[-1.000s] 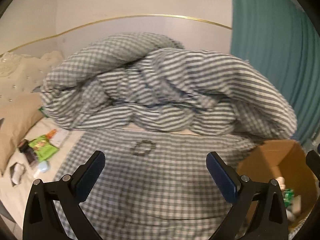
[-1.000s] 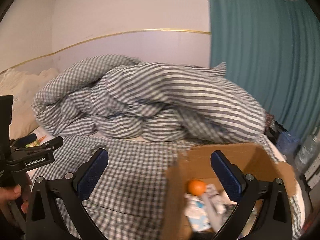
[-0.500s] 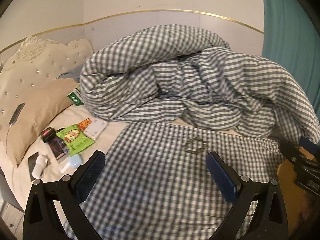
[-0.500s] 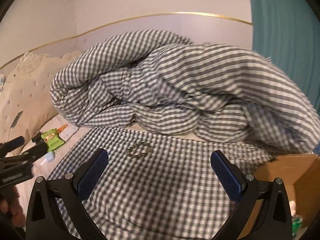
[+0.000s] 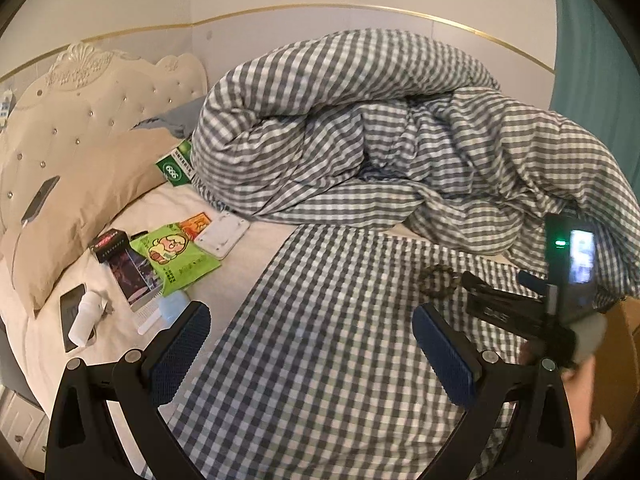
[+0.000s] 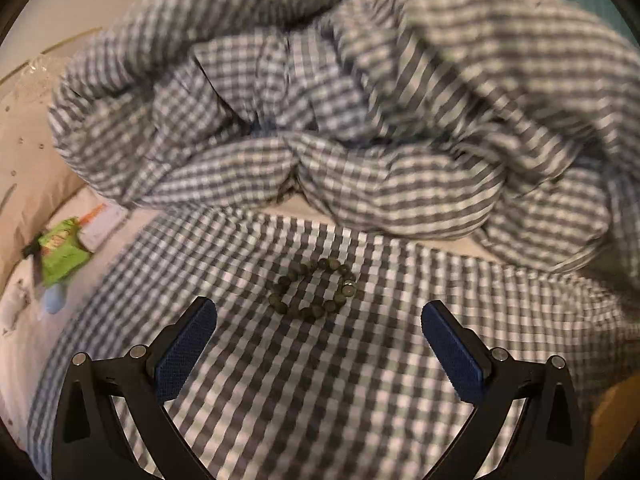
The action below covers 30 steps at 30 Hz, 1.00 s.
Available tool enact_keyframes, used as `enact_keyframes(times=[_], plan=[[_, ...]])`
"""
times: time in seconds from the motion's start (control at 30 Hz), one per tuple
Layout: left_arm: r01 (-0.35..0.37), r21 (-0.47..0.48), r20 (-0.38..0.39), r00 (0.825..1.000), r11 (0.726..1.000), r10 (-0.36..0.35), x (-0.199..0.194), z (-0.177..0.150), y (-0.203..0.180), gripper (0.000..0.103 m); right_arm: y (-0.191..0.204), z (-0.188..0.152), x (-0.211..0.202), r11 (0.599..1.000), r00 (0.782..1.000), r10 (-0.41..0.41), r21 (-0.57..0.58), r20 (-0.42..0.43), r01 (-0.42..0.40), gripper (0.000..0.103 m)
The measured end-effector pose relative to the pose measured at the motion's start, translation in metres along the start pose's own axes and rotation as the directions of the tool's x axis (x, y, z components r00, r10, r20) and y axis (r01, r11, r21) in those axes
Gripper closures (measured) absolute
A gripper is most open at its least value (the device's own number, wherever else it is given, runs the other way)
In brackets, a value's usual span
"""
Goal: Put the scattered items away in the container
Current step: 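Lower the right tool onto the bead bracelet and close on it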
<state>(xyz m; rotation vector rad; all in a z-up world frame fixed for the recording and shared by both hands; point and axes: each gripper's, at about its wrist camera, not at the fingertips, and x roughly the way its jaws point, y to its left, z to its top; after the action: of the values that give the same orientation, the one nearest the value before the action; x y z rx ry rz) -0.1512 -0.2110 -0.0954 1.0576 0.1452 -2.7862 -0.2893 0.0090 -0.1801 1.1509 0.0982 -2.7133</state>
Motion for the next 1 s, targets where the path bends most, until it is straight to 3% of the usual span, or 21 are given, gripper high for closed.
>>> enact_keyframes(times=[0.37, 0.57, 0.7, 0.9, 0.97, 1.0], plan=[[0.029, -0.016, -0.039, 0.999, 0.999, -0.030, 0.036, -0.008, 0.008, 0.000, 0.018, 0.004, 0.094, 0.998, 0.996, -0.035, -0.054, -0.078, 0.031, 0.000], [0.039, -0.011, -0.056, 0.998, 0.999, -0.039, 0.048, -0.012, 0.004, 0.000, 0.017, 0.002, 0.123, 0.999, 0.989, -0.019, -0.031, -0.144, 0.015, 0.001], [0.040, -0.008, -0.059, 0.997, 0.999, -0.041, 0.050, -0.011, 0.003, 0.000, 0.022, -0.002, 0.130, 0.997, 0.986, -0.050, -0.073, -0.162, 0.039, 0.005], [0.042, -0.011, -0.058, 0.997, 0.999, -0.043, 0.050, -0.011, 0.002, 0.000, 0.024, -0.001, 0.125, 0.996, 0.988, -0.033, -0.088, -0.153, 0.020, 0.035], [0.044, -0.009, -0.055, 0.998, 0.999, -0.045, 0.048, -0.010, 0.001, 0.000, 0.028, -0.002, 0.121, 0.995, 0.988, -0.025, -0.100, -0.150, 0.010, 0.057], [0.046, -0.010, -0.051, 0.998, 0.999, -0.046, 0.046, -0.010, 0.000, 0.000, 0.030, -0.002, 0.119, 0.994, 0.989, -0.025, -0.108, -0.149, 0.009, 0.062]])
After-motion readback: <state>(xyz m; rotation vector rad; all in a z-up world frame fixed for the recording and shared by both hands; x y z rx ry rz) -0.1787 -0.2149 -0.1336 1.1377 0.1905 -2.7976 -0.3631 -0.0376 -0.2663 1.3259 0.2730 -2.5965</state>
